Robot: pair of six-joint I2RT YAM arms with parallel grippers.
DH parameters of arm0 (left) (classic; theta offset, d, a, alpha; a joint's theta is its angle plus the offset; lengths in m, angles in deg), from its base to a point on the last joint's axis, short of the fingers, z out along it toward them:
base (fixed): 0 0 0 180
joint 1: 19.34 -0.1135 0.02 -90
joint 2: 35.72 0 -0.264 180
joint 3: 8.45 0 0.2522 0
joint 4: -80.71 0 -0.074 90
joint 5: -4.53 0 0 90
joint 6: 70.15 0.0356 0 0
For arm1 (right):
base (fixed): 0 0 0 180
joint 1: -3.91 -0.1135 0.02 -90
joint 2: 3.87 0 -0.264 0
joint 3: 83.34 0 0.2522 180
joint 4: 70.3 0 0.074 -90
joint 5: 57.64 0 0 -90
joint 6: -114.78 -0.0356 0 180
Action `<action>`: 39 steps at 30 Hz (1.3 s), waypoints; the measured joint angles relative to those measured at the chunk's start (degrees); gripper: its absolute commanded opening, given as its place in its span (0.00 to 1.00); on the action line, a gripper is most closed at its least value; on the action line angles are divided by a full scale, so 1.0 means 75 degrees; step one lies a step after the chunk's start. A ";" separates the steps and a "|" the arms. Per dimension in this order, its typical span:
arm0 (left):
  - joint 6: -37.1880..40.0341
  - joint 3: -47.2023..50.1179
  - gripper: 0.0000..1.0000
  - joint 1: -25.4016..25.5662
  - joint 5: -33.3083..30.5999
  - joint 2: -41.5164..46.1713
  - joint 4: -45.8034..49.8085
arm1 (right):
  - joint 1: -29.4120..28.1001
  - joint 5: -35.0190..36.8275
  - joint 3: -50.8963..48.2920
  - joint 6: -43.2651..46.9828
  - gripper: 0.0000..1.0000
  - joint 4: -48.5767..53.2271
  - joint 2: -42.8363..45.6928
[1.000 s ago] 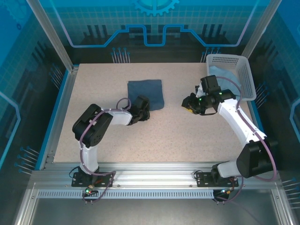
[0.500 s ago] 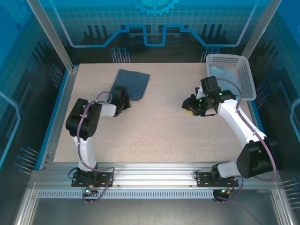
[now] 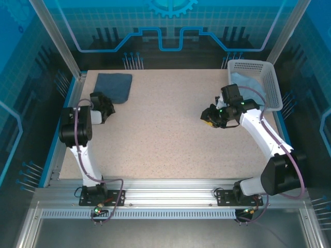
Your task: Fold and stack the t-shirts
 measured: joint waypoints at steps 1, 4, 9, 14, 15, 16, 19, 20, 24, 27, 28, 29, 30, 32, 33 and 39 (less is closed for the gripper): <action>0.0119 -0.0210 0.00 -0.0090 0.0172 -0.0166 -0.0061 | 0.0000 0.0000 0.0000 0.0000 0.29 0.0000 -0.0006; 0.0356 -0.0490 0.00 -0.0251 0.0463 -0.0318 -0.0070 | -0.0003 0.0000 0.0000 -0.0003 0.29 -0.0003 -0.0055; 0.0455 -0.0603 0.43 -0.0236 0.0828 -0.0344 -0.0137 | -0.0003 0.0000 0.0000 -0.0029 0.29 -0.0009 -0.0117; 0.0420 -0.0026 0.49 -0.0032 0.0822 0.0519 0.0207 | -0.0006 0.0003 0.0000 -0.0038 0.29 -0.0026 -0.0172; 0.0425 0.0096 0.49 0.0055 0.0819 0.0868 0.0463 | -0.0006 0.0000 0.0000 -0.0058 0.29 -0.0029 -0.0178; 0.0431 0.0146 0.47 0.0157 0.0819 0.1195 0.0729 | -0.0009 0.0003 0.0000 -0.0061 0.29 -0.0029 -0.0184; 0.0542 0.0000 0.39 0.0463 0.0889 0.1894 0.1087 | -0.0020 0.0000 0.0000 -0.0090 0.29 -0.0044 -0.0195; 0.0568 -0.0140 0.36 0.0522 0.0956 0.1918 0.1090 | -0.0026 0.0000 0.0000 -0.0090 0.29 -0.0061 -0.0198; 0.0688 -0.1110 0.32 0.0571 0.1247 0.1329 0.1122 | -0.0058 0.0000 0.0000 -0.0087 0.29 -0.0093 -0.0239; 0.0764 -0.1749 0.31 0.0565 0.1416 0.0571 0.1172 | -0.0061 0.0000 -0.0003 -0.0087 0.29 -0.0090 -0.0242; 0.0775 -0.1877 0.31 0.0568 0.1463 0.0338 0.1207 | -0.0061 0.0000 -0.0003 -0.0087 0.29 -0.0087 -0.0242; 0.0807 -0.1947 0.31 0.0568 0.1507 0.0143 0.1256 | -0.0061 0.0000 -0.0003 -0.0087 0.29 -0.0085 -0.0242; 0.0839 -0.1982 0.31 0.0568 0.1553 -0.0055 0.1314 | -0.0061 0.0003 -0.0003 -0.0085 0.29 -0.0085 -0.0239; 0.0895 -0.1988 0.31 0.0574 0.1623 -0.0321 0.1428 | -0.0061 0.0003 -0.0006 -0.0085 0.29 -0.0085 -0.0233; 0.0909 -0.1988 0.31 0.0586 0.1658 -0.0455 0.1457 | -0.0061 0.0003 -0.0012 -0.0085 0.29 -0.0085 -0.0227; 0.0901 -0.1979 0.38 0.0641 0.1894 -0.0755 0.1172 | -0.0061 0.0006 -0.0154 -0.0085 0.29 -0.0085 -0.0149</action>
